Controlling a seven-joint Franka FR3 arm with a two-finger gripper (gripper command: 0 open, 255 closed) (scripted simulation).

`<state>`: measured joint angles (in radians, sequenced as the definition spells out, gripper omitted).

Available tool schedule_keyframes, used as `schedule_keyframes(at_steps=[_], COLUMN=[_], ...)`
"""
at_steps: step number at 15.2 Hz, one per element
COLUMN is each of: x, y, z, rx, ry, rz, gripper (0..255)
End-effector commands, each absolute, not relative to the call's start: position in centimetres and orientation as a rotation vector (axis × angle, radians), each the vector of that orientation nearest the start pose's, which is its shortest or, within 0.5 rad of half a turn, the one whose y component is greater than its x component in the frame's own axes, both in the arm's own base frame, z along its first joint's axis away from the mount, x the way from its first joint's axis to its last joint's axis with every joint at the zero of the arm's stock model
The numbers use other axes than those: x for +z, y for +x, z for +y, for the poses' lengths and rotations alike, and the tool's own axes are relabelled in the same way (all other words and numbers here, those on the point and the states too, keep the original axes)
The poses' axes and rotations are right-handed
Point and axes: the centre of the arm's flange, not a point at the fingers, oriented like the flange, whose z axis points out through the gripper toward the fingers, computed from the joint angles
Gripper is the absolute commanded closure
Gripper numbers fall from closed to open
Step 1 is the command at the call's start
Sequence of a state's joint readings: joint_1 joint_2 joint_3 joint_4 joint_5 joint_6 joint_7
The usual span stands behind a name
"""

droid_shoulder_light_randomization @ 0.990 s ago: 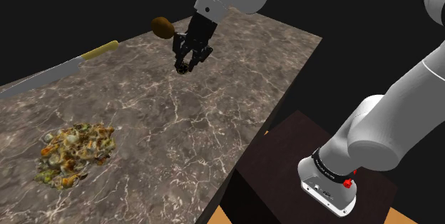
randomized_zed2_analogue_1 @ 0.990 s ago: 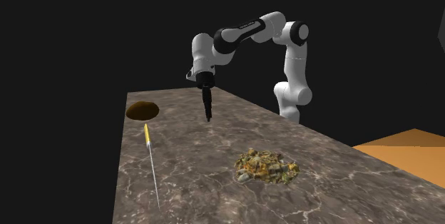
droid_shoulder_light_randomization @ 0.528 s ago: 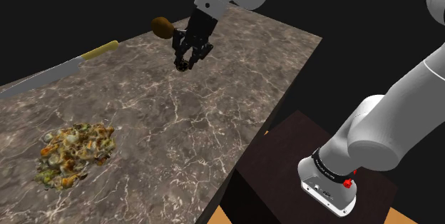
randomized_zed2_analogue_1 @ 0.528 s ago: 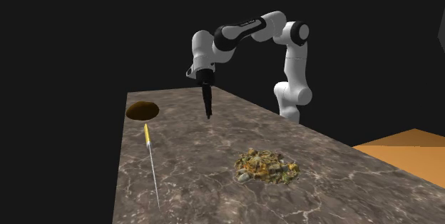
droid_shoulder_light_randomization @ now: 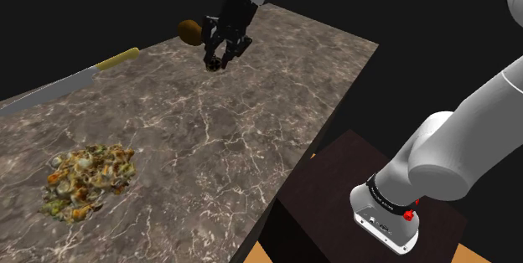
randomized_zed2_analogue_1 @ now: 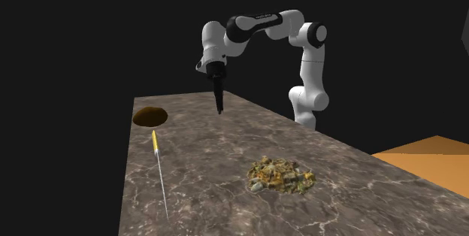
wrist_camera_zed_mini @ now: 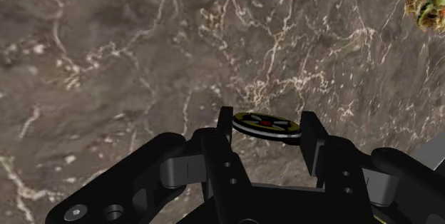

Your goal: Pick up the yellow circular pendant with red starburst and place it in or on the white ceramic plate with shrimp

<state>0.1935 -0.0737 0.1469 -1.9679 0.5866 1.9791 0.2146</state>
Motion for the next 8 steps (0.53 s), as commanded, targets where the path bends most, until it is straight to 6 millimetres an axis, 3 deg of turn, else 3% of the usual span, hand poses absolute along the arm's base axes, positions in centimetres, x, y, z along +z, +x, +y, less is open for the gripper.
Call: schedule_keyframes(at_steps=[1,8], x=[53.1,56.8], y=[50.7,50.7], z=[21.8,21.8], rx=[0.090,0.090], ry=[-2.599,-2.599], rz=[0.117,0.117], gripper=[255,255])
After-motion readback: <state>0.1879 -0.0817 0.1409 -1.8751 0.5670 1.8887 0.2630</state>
